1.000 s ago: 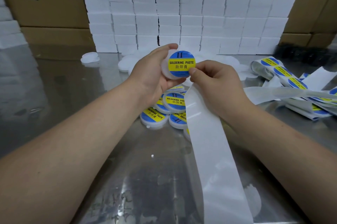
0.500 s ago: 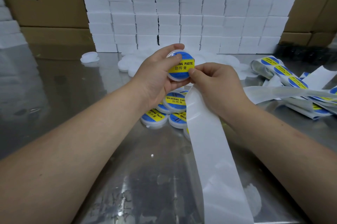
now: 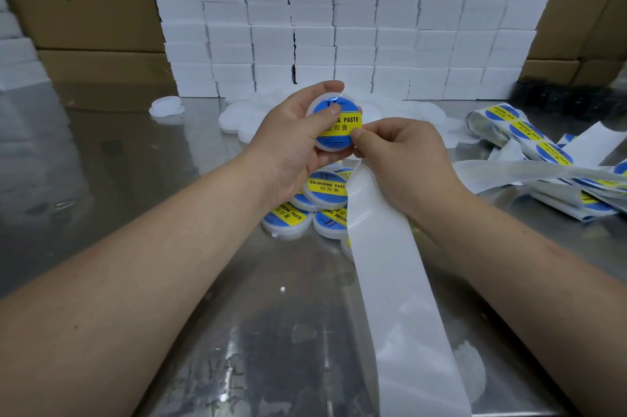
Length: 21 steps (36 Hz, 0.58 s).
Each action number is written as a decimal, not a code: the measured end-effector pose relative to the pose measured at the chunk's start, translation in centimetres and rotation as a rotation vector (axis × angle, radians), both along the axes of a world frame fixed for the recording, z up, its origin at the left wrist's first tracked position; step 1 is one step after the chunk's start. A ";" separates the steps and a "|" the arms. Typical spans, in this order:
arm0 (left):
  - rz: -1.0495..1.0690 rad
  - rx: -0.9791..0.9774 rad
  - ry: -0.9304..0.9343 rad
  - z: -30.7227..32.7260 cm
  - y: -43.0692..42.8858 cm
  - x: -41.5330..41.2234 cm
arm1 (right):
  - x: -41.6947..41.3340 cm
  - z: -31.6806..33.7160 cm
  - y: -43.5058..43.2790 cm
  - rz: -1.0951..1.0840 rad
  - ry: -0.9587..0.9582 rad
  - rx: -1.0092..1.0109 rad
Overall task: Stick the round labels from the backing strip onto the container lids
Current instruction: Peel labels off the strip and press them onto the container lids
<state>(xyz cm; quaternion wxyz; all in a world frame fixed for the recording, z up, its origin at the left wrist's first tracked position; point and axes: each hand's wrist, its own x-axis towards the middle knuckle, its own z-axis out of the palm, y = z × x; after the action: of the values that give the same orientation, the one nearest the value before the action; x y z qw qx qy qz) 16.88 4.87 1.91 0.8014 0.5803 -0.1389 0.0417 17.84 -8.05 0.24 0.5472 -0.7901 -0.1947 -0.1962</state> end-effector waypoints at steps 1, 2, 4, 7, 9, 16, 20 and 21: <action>0.001 0.005 -0.003 0.0 0.0 0.0 | 0.0 0.0 0.0 -0.002 0.001 0.001; 0.004 0.011 -0.006 0.0 0.0 0.0 | 0.0 -0.1 0.1 -0.005 0.002 0.001; 0.012 0.022 -0.009 0.0 0.0 0.0 | -0.1 -0.1 0.1 -0.011 0.001 -0.002; 0.021 0.032 -0.009 0.0 -0.1 0.0 | -0.1 0.0 0.0 -0.017 0.002 -0.009; 0.027 0.036 -0.006 -0.1 -0.1 0.0 | -0.2 0.0 0.0 -0.021 0.005 -0.015; 0.037 0.049 -0.023 -0.1 -0.2 0.0 | -0.1 -0.1 0.0 -0.046 0.012 -0.028; 0.046 0.066 -0.034 -0.3 -0.1 0.1 | 0.0 0.0 -0.1 -0.063 0.008 -0.038; 0.051 0.072 -0.036 -0.3 -0.1 0.2 | 0.0 0.0 -0.1 -0.071 0.009 -0.042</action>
<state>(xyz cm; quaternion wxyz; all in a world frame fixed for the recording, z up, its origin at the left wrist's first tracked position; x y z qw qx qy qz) 17.07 4.80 1.59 0.7758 0.6115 -0.1401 0.0676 17.83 -8.17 0.20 0.5239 -0.8088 -0.1680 -0.2077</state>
